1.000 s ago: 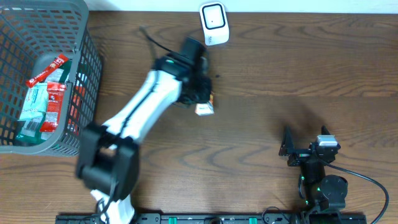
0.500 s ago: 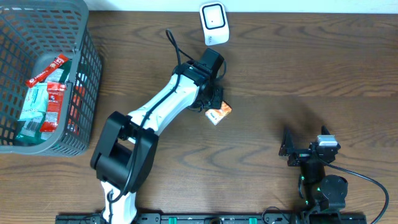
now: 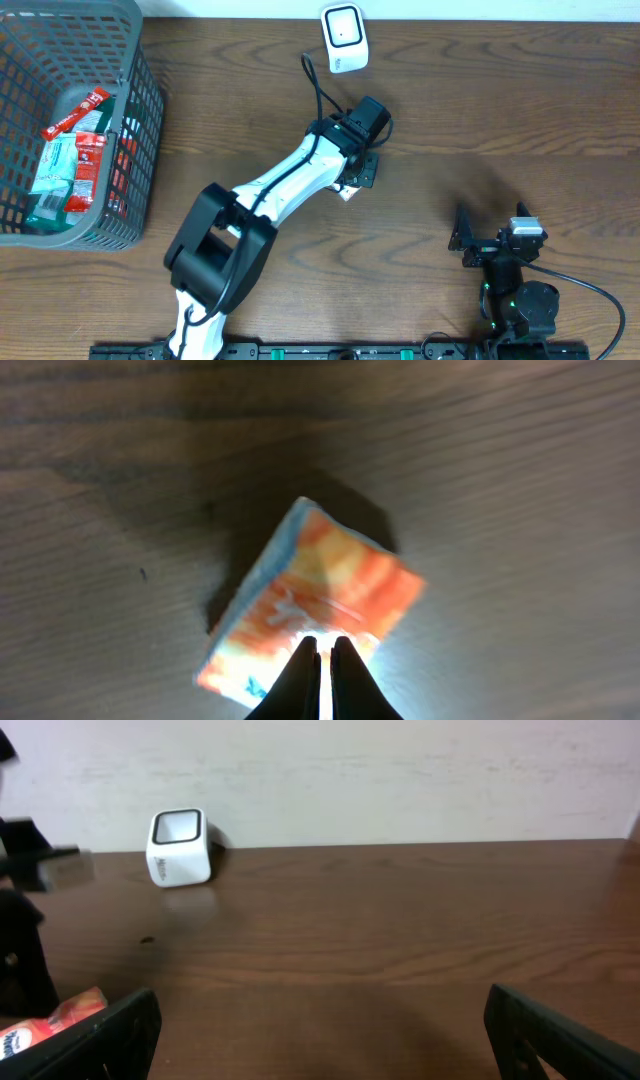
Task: Scan the item barcode
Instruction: 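Carry the orange packet with the left gripper toward the white scanner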
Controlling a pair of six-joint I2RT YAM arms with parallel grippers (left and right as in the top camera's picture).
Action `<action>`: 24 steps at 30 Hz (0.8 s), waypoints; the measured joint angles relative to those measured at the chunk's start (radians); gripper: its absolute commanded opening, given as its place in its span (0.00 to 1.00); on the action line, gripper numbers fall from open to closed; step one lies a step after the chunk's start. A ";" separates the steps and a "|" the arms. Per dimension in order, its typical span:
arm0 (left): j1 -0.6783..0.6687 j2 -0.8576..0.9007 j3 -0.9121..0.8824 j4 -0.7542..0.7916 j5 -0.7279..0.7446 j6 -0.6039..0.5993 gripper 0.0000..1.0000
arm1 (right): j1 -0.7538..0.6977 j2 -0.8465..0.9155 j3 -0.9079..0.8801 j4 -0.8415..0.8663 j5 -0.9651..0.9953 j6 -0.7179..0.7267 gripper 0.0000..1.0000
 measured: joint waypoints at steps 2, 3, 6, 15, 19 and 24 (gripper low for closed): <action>0.000 0.040 0.000 0.008 -0.023 0.000 0.08 | 0.000 0.000 0.000 0.000 0.000 0.000 0.99; 0.000 0.054 0.000 0.015 -0.028 0.000 0.08 | 0.000 0.000 0.000 0.000 0.000 0.000 0.99; -0.001 0.060 0.000 0.021 -0.037 0.013 0.15 | 0.000 0.000 0.000 0.000 0.000 0.000 0.99; -0.001 -0.024 0.024 -0.032 -0.045 0.089 0.34 | 0.000 0.000 0.000 0.000 0.000 0.000 0.99; -0.021 -0.076 0.034 -0.051 -0.047 0.183 0.39 | 0.000 0.000 0.000 0.000 0.000 0.000 0.99; -0.071 -0.059 -0.002 -0.054 -0.048 0.333 0.41 | 0.000 0.000 0.000 0.000 0.000 0.000 0.99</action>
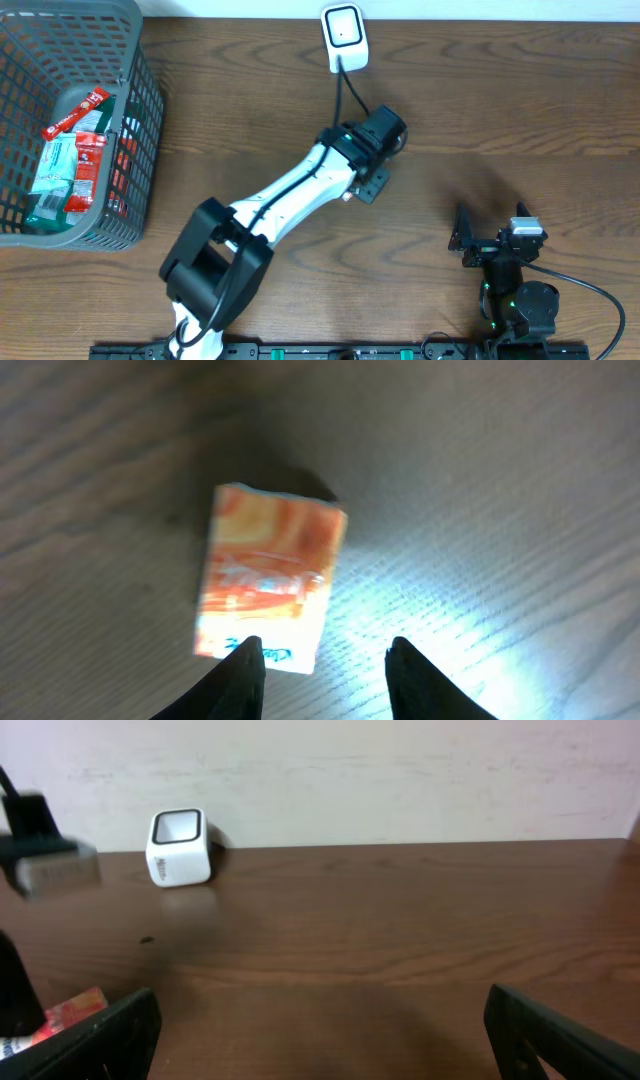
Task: Scan the item barcode
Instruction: 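Carry the orange packet with the left gripper toward the white scanner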
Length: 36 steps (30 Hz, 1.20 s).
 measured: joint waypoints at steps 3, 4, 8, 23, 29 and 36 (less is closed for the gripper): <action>-0.008 0.032 -0.011 0.013 -0.001 0.037 0.41 | 0.000 0.000 0.000 0.000 0.000 0.000 0.99; -0.008 0.041 -0.012 0.018 0.000 0.044 0.41 | 0.000 0.000 0.000 0.000 0.000 0.000 0.99; -0.007 0.078 -0.012 0.051 -0.016 0.060 0.41 | 0.000 0.000 0.000 0.000 0.000 0.000 0.99; -0.008 0.106 -0.012 0.060 -0.098 0.064 0.42 | 0.000 0.000 0.000 0.000 0.000 0.000 0.99; -0.008 0.105 -0.012 0.062 -0.125 0.064 0.42 | 0.000 0.000 0.000 0.000 0.000 0.000 0.99; -0.010 0.105 -0.012 0.056 -0.138 0.064 0.41 | 0.000 0.000 0.000 0.000 0.000 0.000 0.99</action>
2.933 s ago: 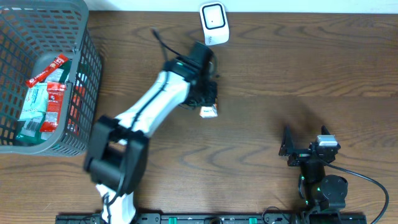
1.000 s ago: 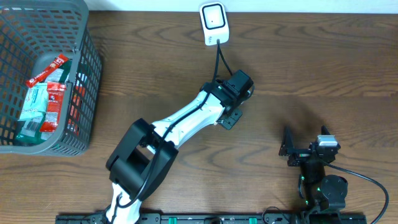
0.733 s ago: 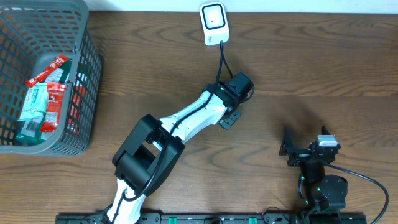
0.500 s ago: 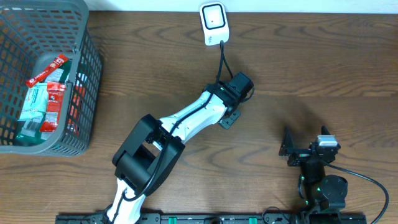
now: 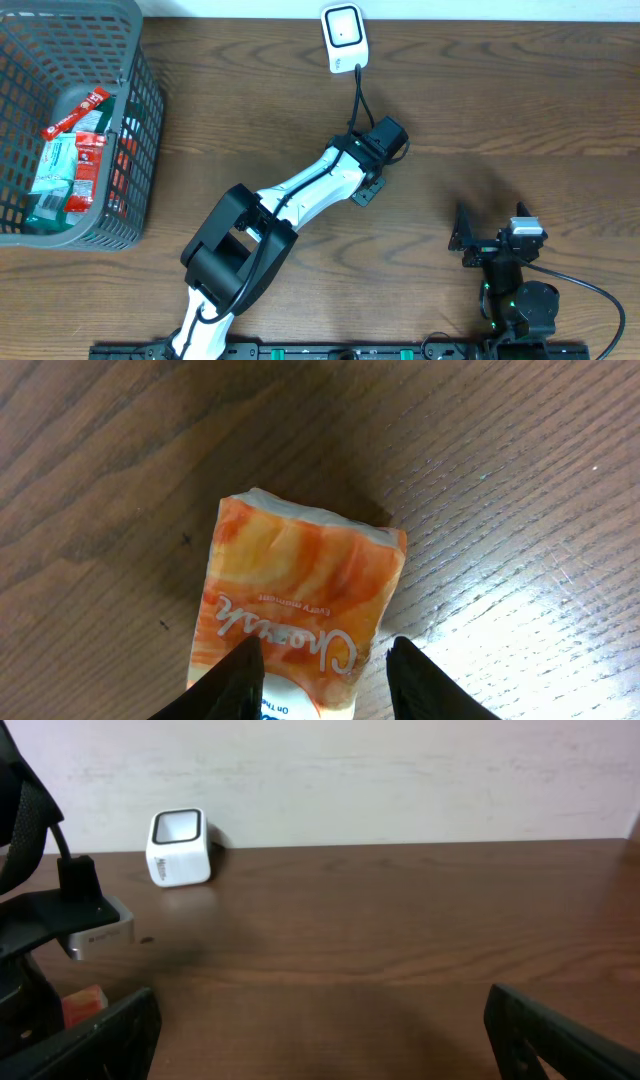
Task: Scan the item barcode
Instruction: 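Carry the orange packet with the left gripper toward the white scanner, then lower the orange packet onto the table right of center and release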
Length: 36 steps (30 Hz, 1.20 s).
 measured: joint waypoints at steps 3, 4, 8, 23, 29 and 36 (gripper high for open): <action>-0.001 0.000 -0.004 0.005 -0.001 0.000 0.37 | 0.000 0.000 0.000 0.000 0.000 0.000 0.99; -0.001 -0.002 -0.011 0.015 -0.004 0.001 0.37 | 0.000 0.000 0.000 0.000 0.000 0.000 0.99; -0.001 -0.014 -0.053 0.057 -0.015 0.004 0.32 | 0.000 0.000 0.000 0.000 0.000 0.000 0.99; -0.005 -0.043 -0.081 0.078 -0.019 -0.032 0.07 | 0.000 0.000 0.000 0.000 0.000 0.000 0.99; -0.005 -0.136 -0.081 0.093 0.014 -0.143 0.07 | 0.000 0.000 0.000 0.000 0.000 0.000 0.99; 0.037 -0.249 -0.081 0.158 0.259 -0.278 0.07 | 0.000 0.000 0.000 0.000 0.000 0.000 0.99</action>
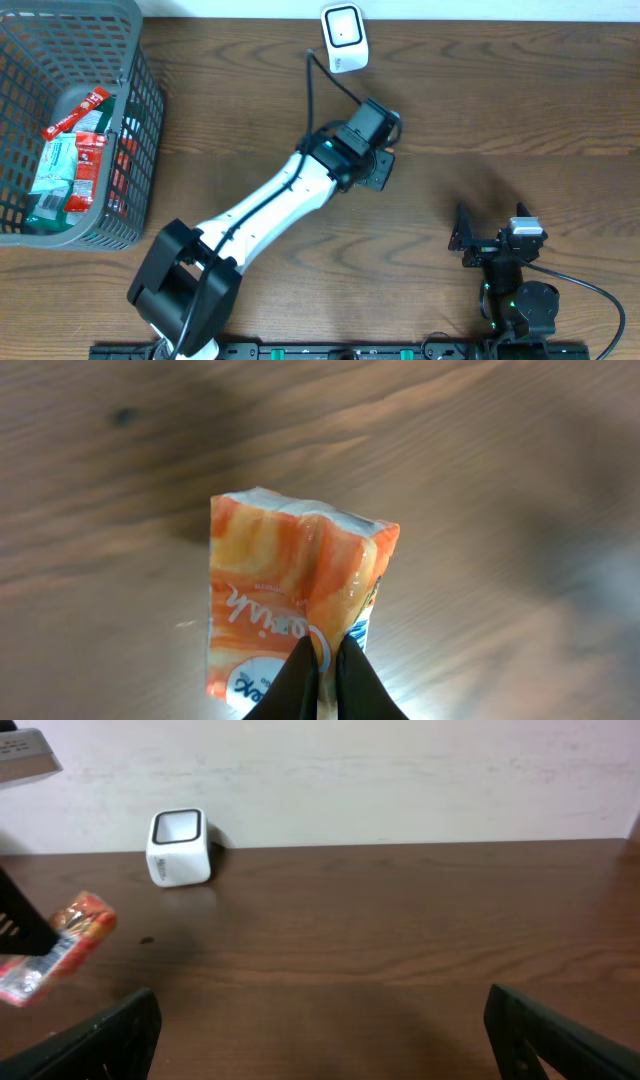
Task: Scan the item barcode
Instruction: 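Lower the orange packet onto the table right of center and release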
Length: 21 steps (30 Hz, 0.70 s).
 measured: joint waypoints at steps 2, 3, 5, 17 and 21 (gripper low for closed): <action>0.036 0.010 0.000 0.026 0.121 -0.043 0.07 | 0.000 0.000 0.000 0.000 0.000 0.000 0.99; 0.057 0.018 0.000 0.050 0.187 -0.063 0.07 | 0.000 0.000 0.000 0.000 0.000 0.000 0.99; 0.093 0.034 0.000 0.094 0.303 -0.099 0.07 | 0.000 0.000 0.000 0.000 0.000 0.000 0.99; 0.174 0.193 0.000 0.224 0.653 -0.310 0.07 | 0.000 0.000 0.000 0.000 0.000 0.000 0.99; 0.174 0.261 0.000 0.324 0.732 -0.357 0.07 | 0.000 0.000 0.000 0.000 0.000 0.000 0.99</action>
